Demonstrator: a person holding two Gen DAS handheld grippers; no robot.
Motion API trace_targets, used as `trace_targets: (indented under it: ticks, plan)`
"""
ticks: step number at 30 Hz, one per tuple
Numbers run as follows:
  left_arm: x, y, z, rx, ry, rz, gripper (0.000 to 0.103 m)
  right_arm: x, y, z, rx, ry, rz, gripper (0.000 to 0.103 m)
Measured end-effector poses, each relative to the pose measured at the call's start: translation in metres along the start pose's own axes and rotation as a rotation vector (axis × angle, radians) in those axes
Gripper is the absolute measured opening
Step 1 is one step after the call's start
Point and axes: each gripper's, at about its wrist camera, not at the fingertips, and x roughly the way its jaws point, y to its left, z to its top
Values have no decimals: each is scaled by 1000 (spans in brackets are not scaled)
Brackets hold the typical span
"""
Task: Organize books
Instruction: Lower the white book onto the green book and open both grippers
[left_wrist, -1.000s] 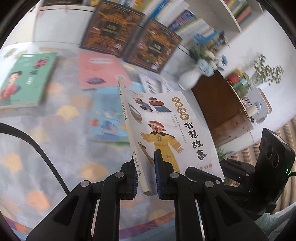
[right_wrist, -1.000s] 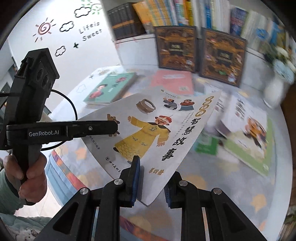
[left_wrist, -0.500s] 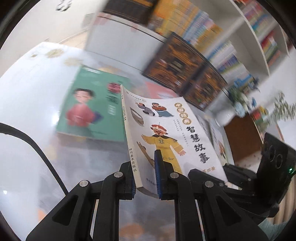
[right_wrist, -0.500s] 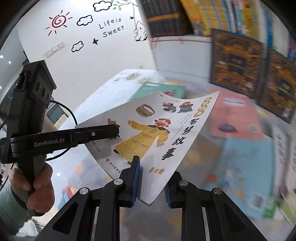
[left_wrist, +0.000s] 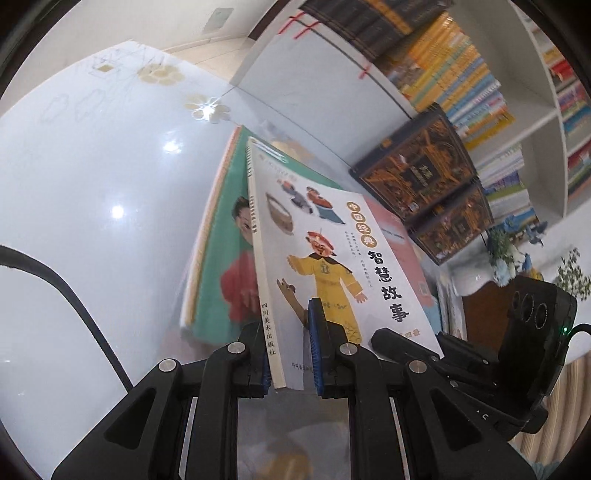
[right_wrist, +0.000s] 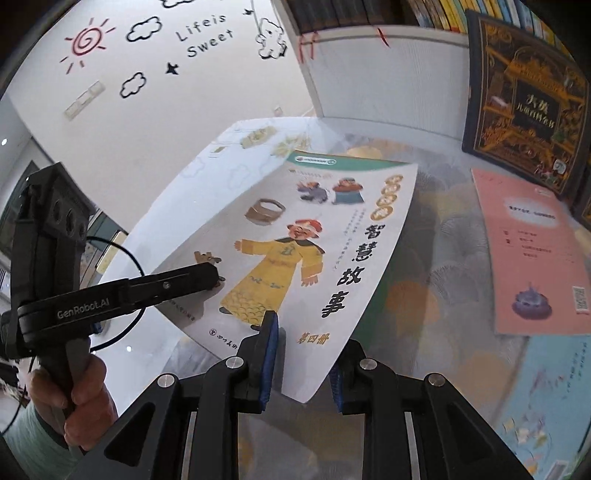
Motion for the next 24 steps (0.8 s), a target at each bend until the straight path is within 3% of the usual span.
trace_targets:
  ticks: [5,13,20,24]
  plan:
    - [11,17,18,-53,-3,-21,12,18,-7,8,47,22,-7,24]
    - [2,39,22,-88,-32,23,12,39,-17,17,94,46,4,26]
    - [-8,47,15,-133,-32,2,15,40,-11,16,41,73,1,53]
    - [-21,39,12,-106,-41,28,16,31,-17,6,85,87,21,54]
